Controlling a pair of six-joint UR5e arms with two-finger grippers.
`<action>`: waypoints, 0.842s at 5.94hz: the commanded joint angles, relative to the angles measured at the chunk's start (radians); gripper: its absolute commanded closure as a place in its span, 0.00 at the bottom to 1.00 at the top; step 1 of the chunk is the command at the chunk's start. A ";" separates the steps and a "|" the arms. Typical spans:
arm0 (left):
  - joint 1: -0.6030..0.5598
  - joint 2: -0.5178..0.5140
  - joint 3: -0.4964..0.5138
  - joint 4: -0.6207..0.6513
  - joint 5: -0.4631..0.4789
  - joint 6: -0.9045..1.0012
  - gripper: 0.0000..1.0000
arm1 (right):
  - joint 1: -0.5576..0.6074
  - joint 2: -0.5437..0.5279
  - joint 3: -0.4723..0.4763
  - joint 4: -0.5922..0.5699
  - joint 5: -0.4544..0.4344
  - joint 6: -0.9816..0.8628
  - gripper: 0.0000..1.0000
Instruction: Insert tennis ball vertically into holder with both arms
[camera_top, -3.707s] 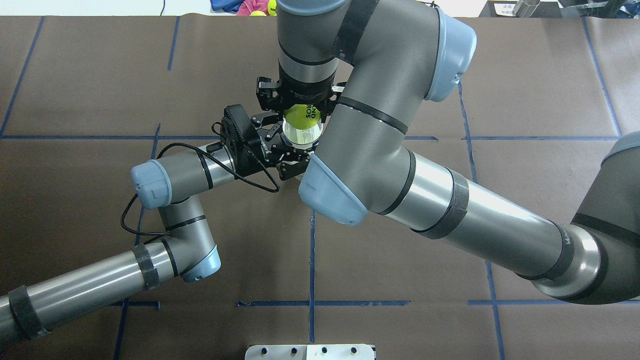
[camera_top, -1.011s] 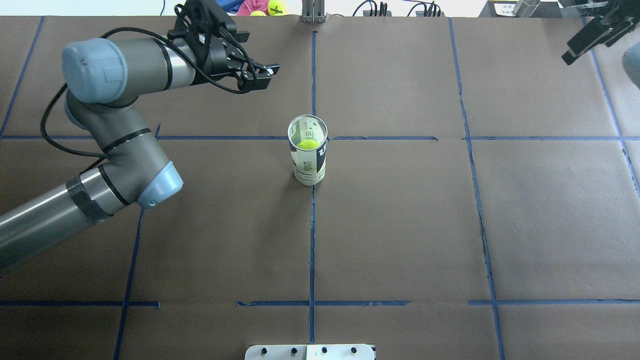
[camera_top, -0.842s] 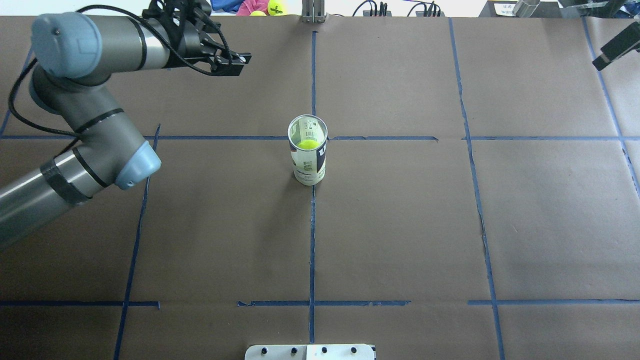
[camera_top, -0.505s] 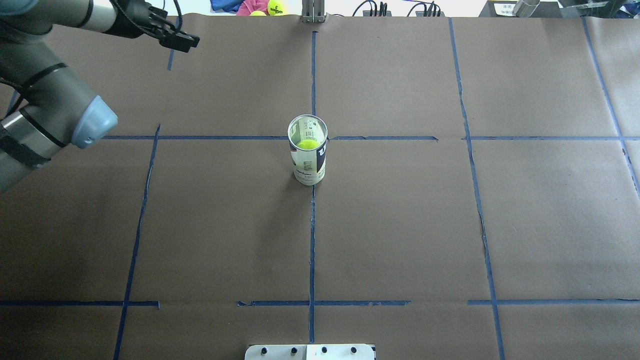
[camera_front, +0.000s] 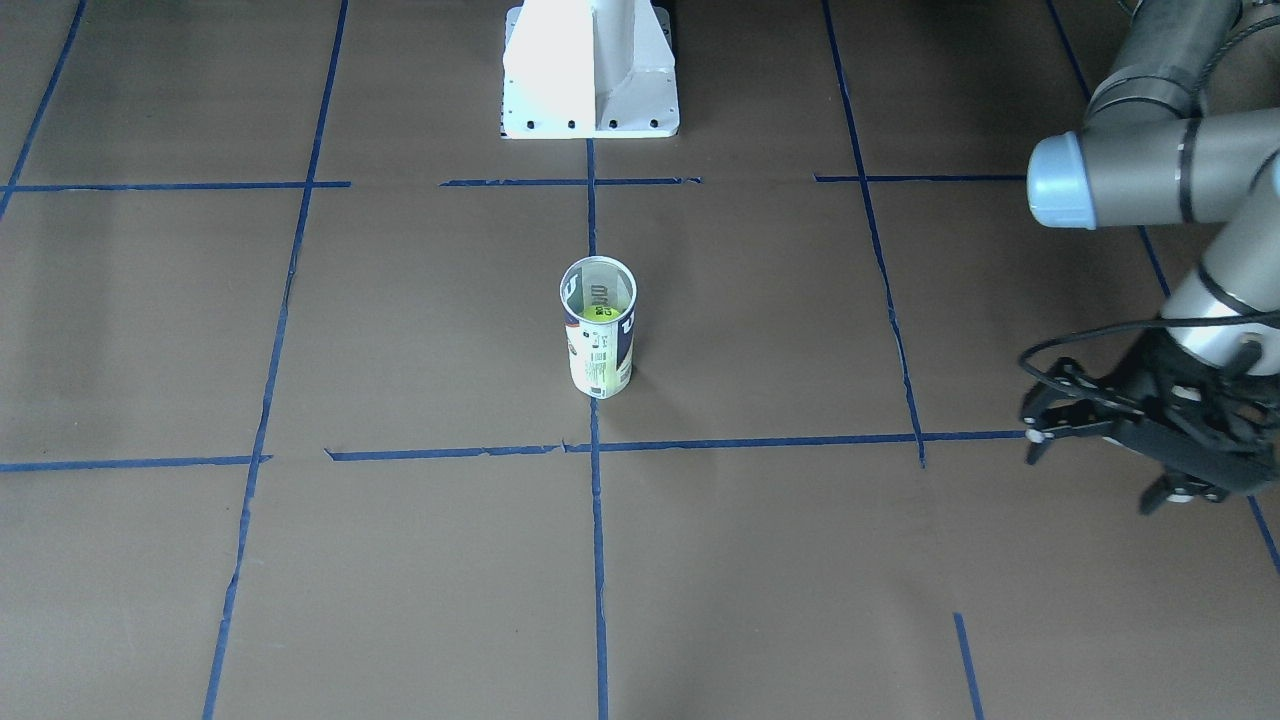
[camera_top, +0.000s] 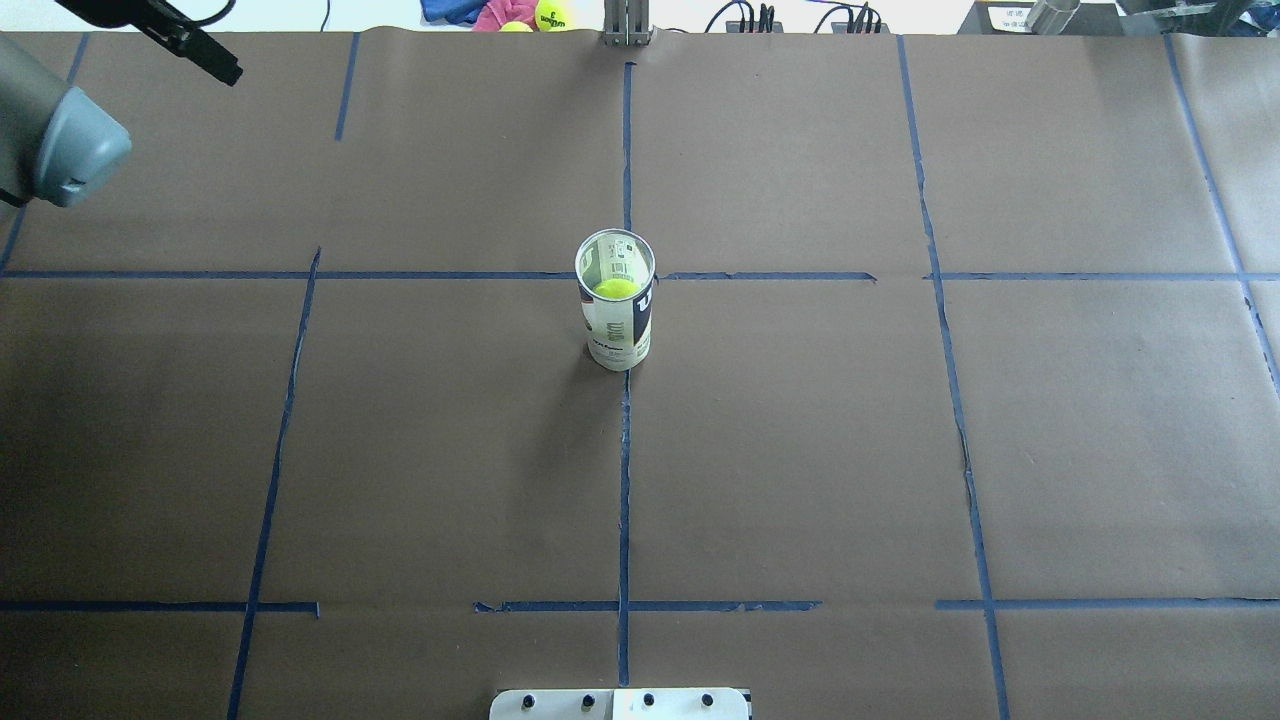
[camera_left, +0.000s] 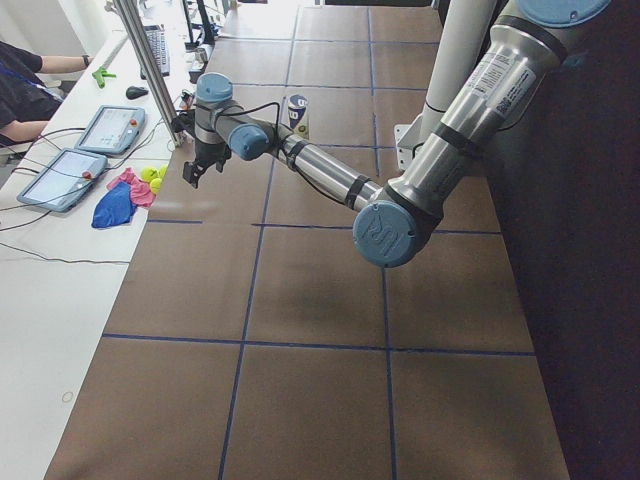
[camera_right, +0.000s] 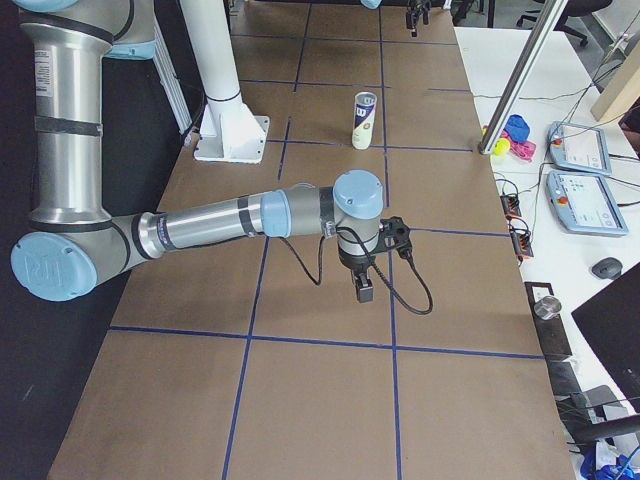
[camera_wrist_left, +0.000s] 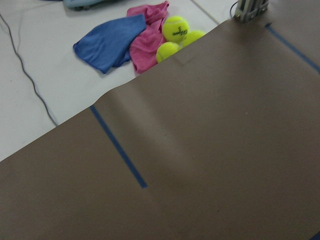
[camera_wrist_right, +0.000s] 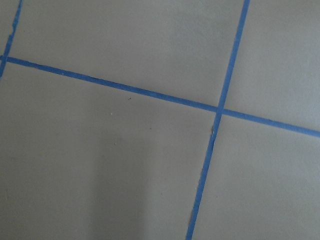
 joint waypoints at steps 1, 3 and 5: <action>-0.141 0.111 0.008 0.161 -0.119 0.049 0.00 | 0.009 -0.039 -0.008 -0.006 0.002 0.013 0.00; -0.235 0.309 -0.007 0.161 -0.200 0.108 0.00 | 0.007 -0.039 -0.016 -0.001 -0.002 -0.004 0.00; -0.322 0.464 -0.027 0.154 -0.271 0.099 0.00 | 0.007 -0.038 -0.014 -0.007 -0.009 -0.004 0.00</action>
